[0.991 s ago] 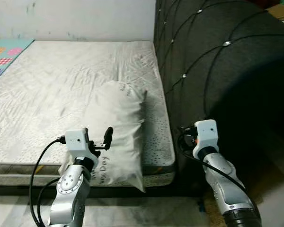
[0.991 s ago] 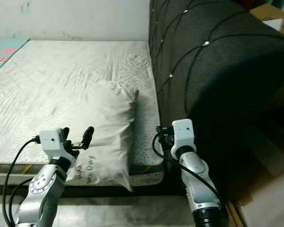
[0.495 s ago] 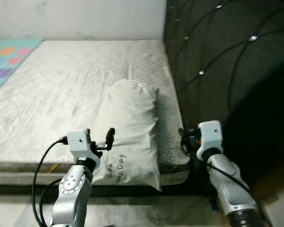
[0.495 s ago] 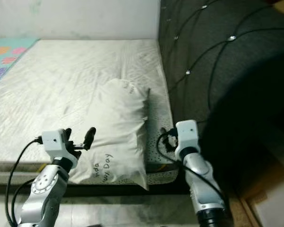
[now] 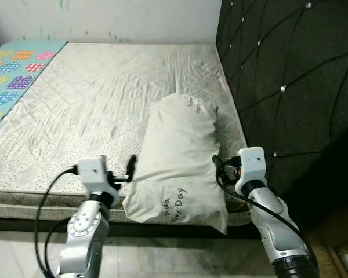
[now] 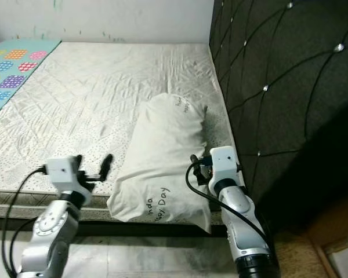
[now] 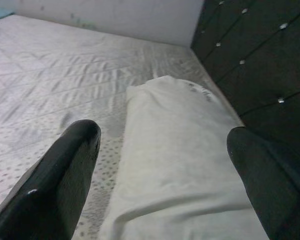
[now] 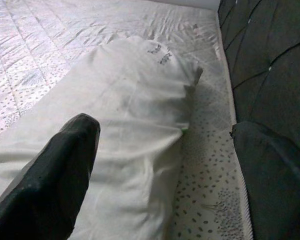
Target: Clean up the room
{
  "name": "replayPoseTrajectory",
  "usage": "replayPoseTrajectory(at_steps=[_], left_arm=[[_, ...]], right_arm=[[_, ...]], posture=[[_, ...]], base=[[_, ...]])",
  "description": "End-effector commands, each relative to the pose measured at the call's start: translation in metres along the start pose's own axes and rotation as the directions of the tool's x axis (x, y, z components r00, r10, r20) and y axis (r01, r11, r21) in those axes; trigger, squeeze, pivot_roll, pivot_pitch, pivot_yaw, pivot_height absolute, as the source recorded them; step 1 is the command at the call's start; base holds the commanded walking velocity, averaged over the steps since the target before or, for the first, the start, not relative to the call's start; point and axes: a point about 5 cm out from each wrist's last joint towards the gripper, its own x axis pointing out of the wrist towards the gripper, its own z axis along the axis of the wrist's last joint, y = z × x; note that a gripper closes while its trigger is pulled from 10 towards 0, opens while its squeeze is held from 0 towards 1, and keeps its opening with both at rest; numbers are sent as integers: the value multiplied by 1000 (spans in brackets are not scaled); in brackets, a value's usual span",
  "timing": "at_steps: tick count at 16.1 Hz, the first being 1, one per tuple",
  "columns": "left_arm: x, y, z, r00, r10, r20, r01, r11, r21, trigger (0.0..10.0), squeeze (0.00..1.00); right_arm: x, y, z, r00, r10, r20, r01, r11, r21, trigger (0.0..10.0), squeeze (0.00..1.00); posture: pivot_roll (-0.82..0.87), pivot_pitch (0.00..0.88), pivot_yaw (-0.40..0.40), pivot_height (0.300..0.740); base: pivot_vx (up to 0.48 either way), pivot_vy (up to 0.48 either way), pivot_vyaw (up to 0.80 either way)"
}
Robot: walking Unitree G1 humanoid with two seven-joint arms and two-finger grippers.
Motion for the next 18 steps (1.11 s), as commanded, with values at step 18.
replayPoseTrajectory(at_steps=[18], left_arm=[[-1,1,2,1000,2,-2,-2,1000,20,10000,0]], right_arm=[[0,1,4,1000,6,20,-6,1000,-7,10000,0]], posture=[[-128,54,24,740]], base=[[210,0,0]])
